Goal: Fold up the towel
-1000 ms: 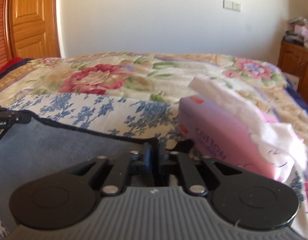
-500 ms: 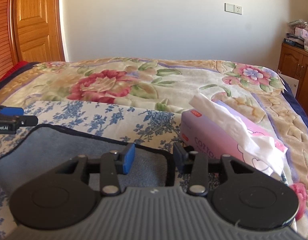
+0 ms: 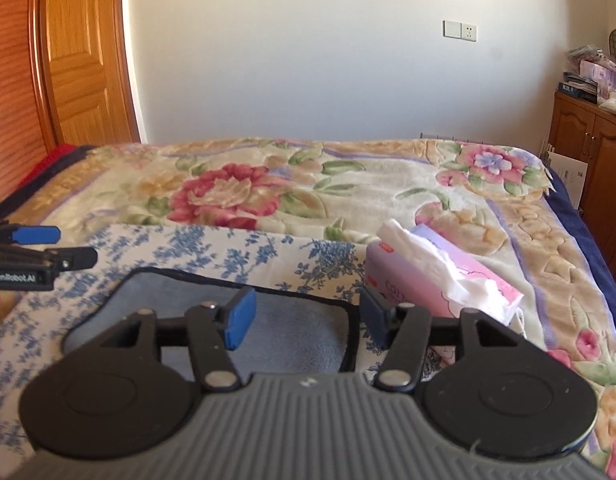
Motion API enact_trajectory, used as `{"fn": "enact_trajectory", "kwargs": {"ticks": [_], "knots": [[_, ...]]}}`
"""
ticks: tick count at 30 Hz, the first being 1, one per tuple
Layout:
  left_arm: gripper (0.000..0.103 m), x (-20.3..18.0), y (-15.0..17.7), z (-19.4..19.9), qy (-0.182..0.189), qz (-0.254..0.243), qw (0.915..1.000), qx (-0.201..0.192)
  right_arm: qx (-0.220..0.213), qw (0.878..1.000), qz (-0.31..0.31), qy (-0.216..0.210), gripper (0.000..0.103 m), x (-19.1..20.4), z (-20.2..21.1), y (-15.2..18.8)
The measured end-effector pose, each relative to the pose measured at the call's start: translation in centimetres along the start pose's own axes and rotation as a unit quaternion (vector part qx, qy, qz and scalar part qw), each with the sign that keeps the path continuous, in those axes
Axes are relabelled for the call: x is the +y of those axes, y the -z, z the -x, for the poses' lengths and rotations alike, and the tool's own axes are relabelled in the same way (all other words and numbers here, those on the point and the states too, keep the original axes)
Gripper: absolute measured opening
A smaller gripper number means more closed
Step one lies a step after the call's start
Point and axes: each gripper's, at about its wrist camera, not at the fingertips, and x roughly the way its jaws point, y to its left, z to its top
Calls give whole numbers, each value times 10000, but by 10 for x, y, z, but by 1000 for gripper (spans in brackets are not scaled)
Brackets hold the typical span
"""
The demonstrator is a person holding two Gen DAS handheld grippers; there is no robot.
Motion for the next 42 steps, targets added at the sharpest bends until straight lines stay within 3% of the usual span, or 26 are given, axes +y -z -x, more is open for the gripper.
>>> {"fn": "enact_trajectory", "kwargs": {"ticks": [11, 19, 27, 34, 42], "knots": [[89, -11, -17, 67, -9, -91, 9998, -162, -149, 9999, -37, 1, 72, 10, 56, 3], [99, -26, -13, 113, 10, -164, 9993, -323, -262, 9997, -26, 2, 82, 19, 92, 8], [103, -35, -3, 154, 44, -188, 9990, -405, -375, 9993, 33, -9, 85, 30, 119, 11], [103, -38, 3, 184, 42, -150, 9988, -475, -488, 9988, 80, -13, 103, 42, 139, 16], [103, -39, 14, 209, 2, -215, 9984, -519, -542, 9985, 86, 11, 103, 50, 156, 21]]}}
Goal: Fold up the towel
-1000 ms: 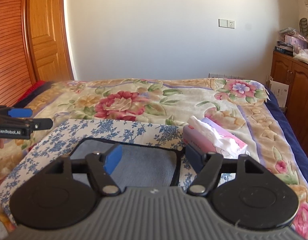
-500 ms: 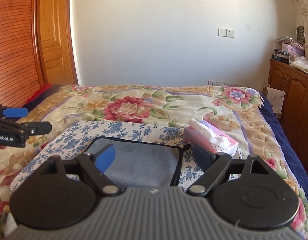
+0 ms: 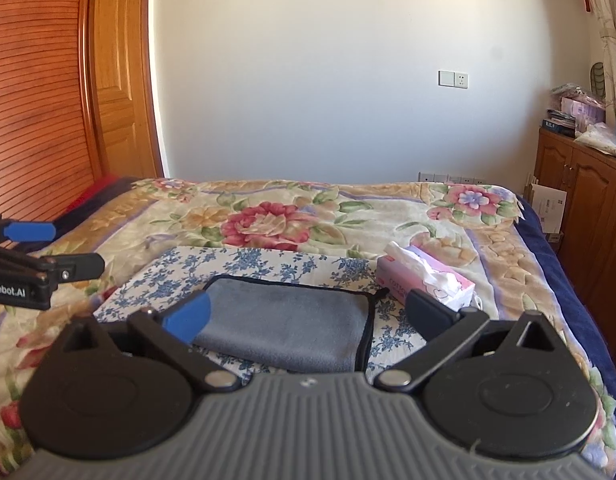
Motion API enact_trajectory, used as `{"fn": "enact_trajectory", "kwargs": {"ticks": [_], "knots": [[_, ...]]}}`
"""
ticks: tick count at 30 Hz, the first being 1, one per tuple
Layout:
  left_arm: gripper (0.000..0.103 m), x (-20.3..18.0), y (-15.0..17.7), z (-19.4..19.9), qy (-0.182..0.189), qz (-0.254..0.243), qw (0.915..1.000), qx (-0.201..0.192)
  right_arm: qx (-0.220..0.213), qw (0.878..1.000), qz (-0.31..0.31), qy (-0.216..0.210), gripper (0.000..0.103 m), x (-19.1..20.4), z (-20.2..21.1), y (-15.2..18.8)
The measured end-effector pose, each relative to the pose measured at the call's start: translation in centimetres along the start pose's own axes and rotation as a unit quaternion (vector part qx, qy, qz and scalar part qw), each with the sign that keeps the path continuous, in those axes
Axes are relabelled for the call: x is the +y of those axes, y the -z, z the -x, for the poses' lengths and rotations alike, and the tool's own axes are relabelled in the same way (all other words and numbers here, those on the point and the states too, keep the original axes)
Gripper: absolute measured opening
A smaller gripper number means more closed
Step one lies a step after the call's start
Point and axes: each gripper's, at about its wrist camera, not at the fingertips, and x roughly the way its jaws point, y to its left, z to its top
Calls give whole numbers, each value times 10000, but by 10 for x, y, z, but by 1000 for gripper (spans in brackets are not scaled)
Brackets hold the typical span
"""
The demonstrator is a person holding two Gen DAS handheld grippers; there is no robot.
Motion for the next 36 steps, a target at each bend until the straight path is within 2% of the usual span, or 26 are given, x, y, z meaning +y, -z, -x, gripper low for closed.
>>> {"fn": "enact_trajectory", "kwargs": {"ticks": [17, 28, 36], "knots": [[103, -3, 22, 38, -49, 51, 10000, 30, -54, 10000, -11, -28, 103, 17, 31, 13], [103, -7, 48, 53, -91, -34, 9999, 31, 28, 9999, -97, -85, 103, 22, 45, 34], [103, -2, 67, 59, -105, 142, 9998, 109, 135, 9999, -55, -47, 103, 24, 49, 50]]}}
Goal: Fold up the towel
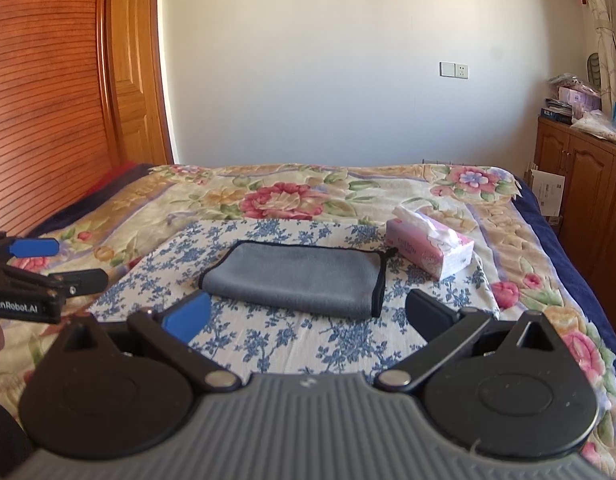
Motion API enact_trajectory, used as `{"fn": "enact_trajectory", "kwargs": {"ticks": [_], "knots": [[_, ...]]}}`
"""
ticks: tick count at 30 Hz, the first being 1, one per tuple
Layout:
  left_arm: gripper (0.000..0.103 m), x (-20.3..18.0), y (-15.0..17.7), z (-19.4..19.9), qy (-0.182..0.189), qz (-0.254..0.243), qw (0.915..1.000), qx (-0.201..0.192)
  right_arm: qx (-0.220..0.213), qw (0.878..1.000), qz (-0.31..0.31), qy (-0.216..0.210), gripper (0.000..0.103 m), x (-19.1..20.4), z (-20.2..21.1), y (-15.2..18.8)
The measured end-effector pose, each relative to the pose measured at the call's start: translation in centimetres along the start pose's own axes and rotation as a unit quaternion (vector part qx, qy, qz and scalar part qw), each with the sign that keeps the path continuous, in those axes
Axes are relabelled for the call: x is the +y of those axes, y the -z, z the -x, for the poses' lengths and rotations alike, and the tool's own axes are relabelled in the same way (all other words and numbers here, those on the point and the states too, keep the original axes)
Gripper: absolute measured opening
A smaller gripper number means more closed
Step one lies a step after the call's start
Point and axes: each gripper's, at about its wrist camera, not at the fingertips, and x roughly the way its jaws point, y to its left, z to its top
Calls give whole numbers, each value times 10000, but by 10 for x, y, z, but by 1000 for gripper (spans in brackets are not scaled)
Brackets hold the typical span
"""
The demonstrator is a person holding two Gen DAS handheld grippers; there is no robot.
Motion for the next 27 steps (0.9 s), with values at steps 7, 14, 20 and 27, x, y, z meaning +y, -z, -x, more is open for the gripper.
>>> {"fn": "enact_trajectory", "kwargs": {"ticks": [7, 14, 20, 27], "knots": [[103, 5, 16, 1, -62, 95, 9999, 83, 103, 9999, -65, 4, 103, 1, 2, 17], [103, 9, 31, 3, -99, 122, 9998, 135, 170, 9998, -63, 9, 103, 4, 4, 29], [103, 6, 46, 3, -127, 131, 9997, 174, 231, 9997, -97, 38, 103, 3, 4, 38], [103, 5, 59, 2, -173, 105, 9996, 188, 179, 9998, -47, 77, 103, 5, 6, 44]]}}
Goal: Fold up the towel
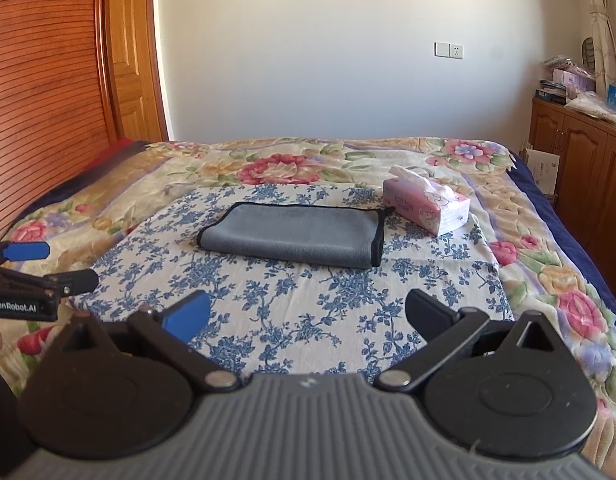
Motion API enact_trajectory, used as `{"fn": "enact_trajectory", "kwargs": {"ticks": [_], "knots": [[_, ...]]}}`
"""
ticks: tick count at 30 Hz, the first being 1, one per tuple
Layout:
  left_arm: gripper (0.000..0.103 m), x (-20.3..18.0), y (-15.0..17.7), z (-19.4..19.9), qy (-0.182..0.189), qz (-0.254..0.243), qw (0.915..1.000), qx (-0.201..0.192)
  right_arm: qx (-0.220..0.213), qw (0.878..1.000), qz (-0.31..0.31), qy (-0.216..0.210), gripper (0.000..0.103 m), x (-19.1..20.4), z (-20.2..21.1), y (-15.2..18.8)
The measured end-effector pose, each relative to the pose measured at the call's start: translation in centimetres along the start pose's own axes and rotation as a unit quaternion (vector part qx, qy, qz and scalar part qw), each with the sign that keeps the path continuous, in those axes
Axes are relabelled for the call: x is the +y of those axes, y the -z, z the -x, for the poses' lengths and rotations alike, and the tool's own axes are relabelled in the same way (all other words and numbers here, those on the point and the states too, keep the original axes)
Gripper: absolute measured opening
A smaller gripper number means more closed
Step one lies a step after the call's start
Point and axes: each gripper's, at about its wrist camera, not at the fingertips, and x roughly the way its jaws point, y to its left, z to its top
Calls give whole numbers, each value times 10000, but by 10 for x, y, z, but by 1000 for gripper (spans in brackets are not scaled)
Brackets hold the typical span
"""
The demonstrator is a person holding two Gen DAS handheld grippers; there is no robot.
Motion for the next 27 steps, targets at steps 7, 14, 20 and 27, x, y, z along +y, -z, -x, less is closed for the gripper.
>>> {"fn": "enact_trajectory", "kwargs": {"ticks": [7, 14, 20, 27], "knots": [[103, 1, 10, -3, -47, 28, 10000, 15, -70, 9999, 70, 83, 103, 2, 0, 4], [103, 1, 13, -2, -61, 20, 9999, -101, -184, 9997, 8, 158, 103, 0, 2, 6], [103, 0, 14, 2, -67, 2, 9995, -305, -325, 9992, 42, 250, 103, 1, 4, 6], [103, -1, 13, 4, -98, -51, 9989, -455, -429, 9985, 48, 340, 103, 1, 5, 7]]}}
